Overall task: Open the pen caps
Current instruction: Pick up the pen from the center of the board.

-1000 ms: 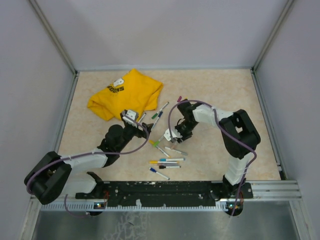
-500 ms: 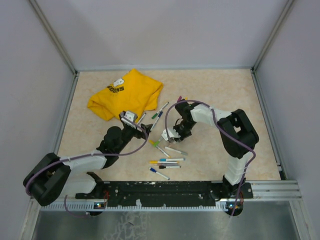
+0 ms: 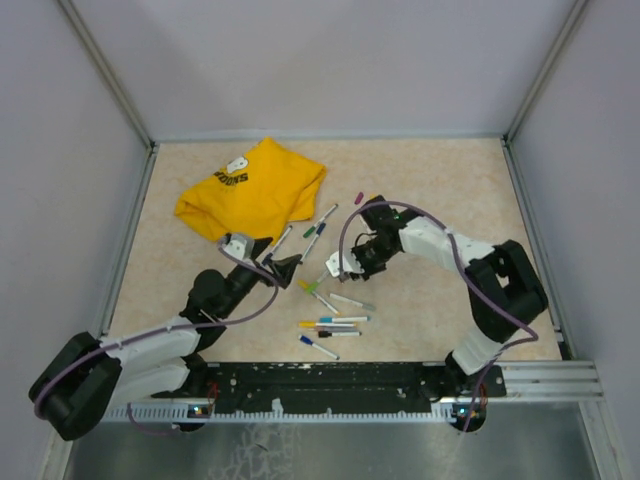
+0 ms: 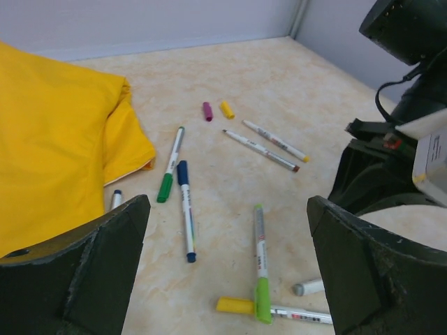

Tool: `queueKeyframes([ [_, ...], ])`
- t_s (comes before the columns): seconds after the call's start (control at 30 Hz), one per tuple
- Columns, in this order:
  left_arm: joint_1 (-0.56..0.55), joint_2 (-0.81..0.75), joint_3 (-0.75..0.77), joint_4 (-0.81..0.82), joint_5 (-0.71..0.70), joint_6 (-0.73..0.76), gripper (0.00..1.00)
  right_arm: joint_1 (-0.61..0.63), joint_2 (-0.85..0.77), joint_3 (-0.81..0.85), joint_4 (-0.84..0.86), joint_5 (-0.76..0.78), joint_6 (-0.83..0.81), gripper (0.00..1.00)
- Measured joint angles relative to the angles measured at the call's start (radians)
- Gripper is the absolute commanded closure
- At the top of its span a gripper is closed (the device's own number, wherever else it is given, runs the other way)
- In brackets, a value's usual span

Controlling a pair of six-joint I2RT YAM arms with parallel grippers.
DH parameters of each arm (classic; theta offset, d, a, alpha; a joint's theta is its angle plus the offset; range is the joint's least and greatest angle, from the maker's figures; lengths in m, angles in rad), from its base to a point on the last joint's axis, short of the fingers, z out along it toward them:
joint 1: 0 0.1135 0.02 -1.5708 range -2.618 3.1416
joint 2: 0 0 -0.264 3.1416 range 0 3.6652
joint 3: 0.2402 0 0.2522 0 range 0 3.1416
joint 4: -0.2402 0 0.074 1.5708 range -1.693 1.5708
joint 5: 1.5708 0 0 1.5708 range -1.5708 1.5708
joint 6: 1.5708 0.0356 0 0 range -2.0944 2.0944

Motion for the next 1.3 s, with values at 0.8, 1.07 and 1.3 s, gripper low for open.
queueKeyframes([
  [0.8, 0.002, 0.238, 0.0, 0.537, 0.412, -0.54, 0.09, -0.159, -0.364, -0.088, 0.178, -0.526, 0.872, 1.0],
  [1.07, -0.003, 0.425, 0.08, 0.566, 0.396, -0.66, 0.14, -0.159, -0.338, -0.119, 0.321, -0.628, 1.109, 1.0],
  [1.3, -0.048, 0.43, 0.123, 0.568, 0.323, -0.645, 0.2, -0.159, -0.314, -0.119, 0.385, -0.659, 1.201, 1.0],
])
